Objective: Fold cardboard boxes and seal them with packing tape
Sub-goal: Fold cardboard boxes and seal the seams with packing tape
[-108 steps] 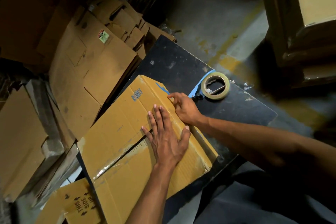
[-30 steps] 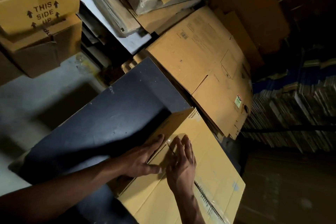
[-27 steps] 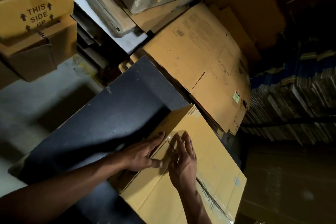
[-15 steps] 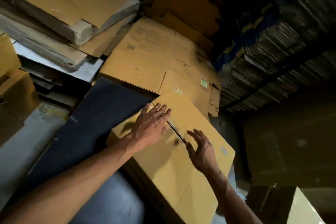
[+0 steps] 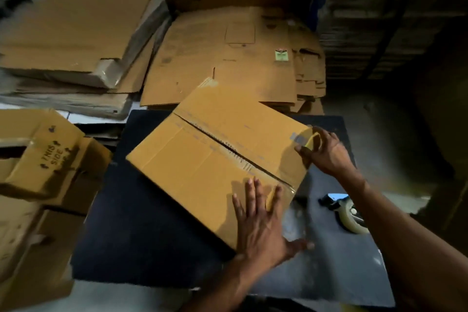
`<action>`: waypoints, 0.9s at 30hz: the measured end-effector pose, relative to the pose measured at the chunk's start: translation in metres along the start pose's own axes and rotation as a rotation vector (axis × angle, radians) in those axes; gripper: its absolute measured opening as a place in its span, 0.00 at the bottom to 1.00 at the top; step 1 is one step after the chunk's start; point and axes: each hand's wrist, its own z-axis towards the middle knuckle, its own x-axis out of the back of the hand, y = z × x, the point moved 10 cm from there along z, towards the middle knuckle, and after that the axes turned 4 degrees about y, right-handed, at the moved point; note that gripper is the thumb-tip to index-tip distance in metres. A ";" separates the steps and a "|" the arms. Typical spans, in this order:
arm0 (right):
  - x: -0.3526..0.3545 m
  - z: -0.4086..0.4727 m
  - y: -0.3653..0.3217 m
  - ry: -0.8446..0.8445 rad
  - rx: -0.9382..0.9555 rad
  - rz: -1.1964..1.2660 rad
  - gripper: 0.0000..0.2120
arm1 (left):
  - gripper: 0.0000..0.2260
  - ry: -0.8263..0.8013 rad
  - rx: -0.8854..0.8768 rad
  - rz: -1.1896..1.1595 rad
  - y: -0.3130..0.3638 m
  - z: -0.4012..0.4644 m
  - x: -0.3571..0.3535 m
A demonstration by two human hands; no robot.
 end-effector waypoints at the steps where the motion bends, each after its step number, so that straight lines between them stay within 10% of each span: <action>1: 0.002 -0.006 0.004 0.004 -0.011 -0.004 0.45 | 0.54 0.009 -0.015 0.063 -0.001 -0.002 -0.001; 8: -0.015 -0.062 0.024 0.040 -0.082 0.029 0.46 | 0.62 0.023 0.053 0.298 -0.059 0.002 0.023; 13: -0.003 -0.060 0.064 0.009 -0.024 0.249 0.29 | 0.47 0.068 -0.006 0.200 -0.036 0.042 0.012; 20: -0.023 -0.067 0.191 -0.324 -0.055 -0.333 0.36 | 0.32 0.271 -0.092 0.356 -0.016 0.048 -0.007; 27: -0.019 -0.059 0.184 -0.223 -0.035 -0.419 0.13 | 0.31 0.256 -0.057 0.319 -0.016 0.052 -0.006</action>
